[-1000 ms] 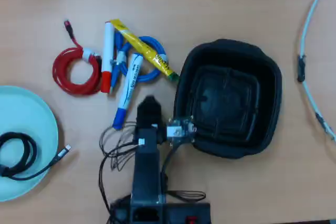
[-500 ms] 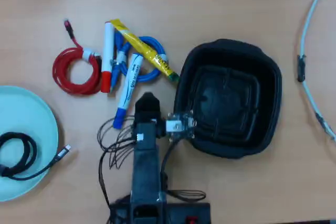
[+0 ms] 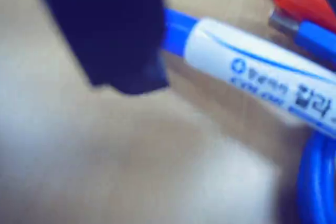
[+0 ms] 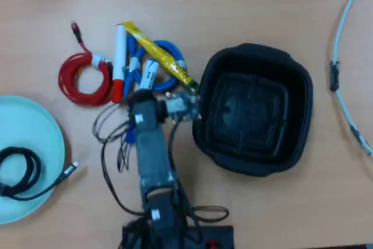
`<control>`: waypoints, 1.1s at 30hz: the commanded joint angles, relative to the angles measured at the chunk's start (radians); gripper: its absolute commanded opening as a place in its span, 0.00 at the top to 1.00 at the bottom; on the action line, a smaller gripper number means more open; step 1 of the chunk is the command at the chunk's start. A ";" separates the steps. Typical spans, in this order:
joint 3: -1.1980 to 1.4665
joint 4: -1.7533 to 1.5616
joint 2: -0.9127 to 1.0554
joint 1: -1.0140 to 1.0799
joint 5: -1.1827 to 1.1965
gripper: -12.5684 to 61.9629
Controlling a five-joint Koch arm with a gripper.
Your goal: Pick up the blue pen and put it in the black bowl
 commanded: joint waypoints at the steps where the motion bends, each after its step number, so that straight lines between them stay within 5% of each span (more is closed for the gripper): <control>1: -0.117 -0.006 -0.061 -0.031 -0.015 0.28; 33: -0.163 -0.006 -0.258 -0.023 -0.354 0.28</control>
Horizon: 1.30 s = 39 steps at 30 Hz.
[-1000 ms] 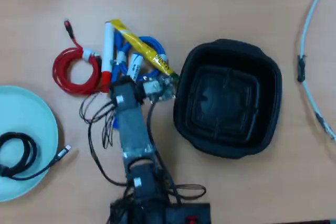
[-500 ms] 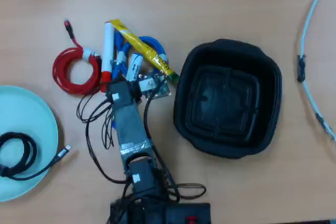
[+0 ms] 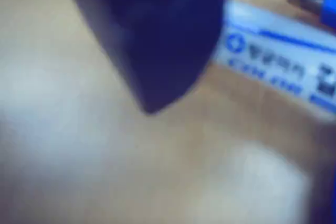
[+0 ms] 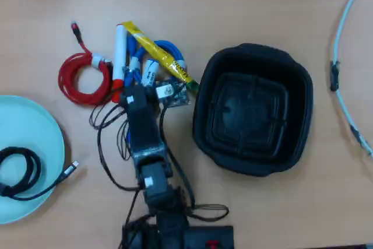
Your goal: Pick up the blue pen and put it in the black bowl
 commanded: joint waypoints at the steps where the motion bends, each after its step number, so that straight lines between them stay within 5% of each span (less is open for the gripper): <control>1: -0.103 -0.005 -0.018 0.015 -0.040 0.28; 33: -0.187 0.000 -0.233 -0.003 -0.170 0.30; 36: -0.192 0.000 -0.252 0.000 -0.104 0.40; 39: -0.196 0.000 -0.252 0.002 -0.084 0.65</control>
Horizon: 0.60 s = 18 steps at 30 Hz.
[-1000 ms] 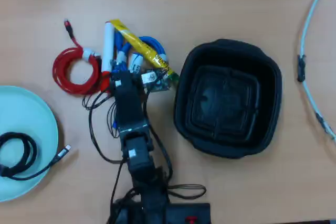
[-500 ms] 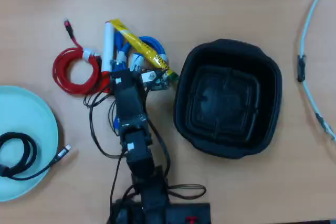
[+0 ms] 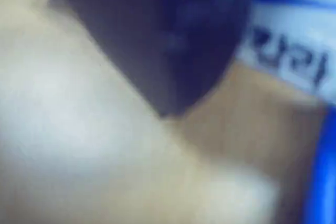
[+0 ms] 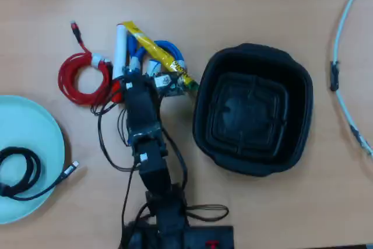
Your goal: Pick up the blue pen and put it in the black bowl
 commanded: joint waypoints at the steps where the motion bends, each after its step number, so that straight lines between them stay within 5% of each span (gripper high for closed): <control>1: -0.031 -0.002 -0.006 0.000 0.026 0.77; 3: -0.031 -0.002 -0.006 -0.003 0.026 0.97; 6: -0.028 -0.002 -0.006 0.000 0.048 0.89; 18: -0.032 0.069 0.005 0.003 0.210 0.93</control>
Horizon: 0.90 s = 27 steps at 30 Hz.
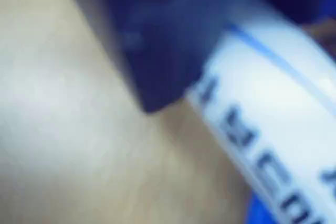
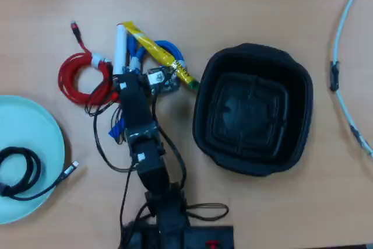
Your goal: Pick up the blue pen and put it in the black bowl
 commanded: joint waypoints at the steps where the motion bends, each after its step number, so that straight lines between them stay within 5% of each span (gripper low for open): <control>1: -0.012 0.089 0.011 0.000 0.063 0.93; 27: -0.124 0.209 0.379 0.003 0.357 0.93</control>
